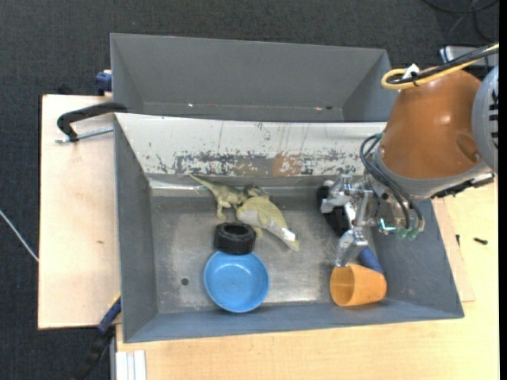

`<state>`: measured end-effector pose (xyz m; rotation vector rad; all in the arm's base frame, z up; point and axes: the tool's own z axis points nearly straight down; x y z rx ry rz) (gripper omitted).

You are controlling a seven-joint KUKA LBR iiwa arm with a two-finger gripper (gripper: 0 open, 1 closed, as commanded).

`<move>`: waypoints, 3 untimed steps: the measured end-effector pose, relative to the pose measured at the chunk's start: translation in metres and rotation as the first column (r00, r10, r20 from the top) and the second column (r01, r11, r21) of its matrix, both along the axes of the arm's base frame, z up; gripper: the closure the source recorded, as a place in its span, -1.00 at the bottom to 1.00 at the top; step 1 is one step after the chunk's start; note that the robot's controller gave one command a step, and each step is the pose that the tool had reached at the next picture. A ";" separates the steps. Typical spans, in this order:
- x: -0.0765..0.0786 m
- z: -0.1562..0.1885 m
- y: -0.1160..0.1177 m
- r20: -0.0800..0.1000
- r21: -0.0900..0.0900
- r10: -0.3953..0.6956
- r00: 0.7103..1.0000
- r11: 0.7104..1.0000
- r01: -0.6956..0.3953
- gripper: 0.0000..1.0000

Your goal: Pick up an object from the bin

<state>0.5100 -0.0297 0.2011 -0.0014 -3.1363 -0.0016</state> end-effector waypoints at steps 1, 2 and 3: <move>0.031 -0.129 0.040 0.013 -0.004 0.228 0.974 0.974 -0.228 -1.00; 0.017 -0.127 0.004 0.018 -0.003 0.354 0.935 0.935 -0.354 -1.00; 0.016 -0.127 0.004 0.013 -0.003 0.355 0.935 0.935 -0.355 1.00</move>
Offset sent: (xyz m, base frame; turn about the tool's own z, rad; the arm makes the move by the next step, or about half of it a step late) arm 0.0276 0.0411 -0.1311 -0.2326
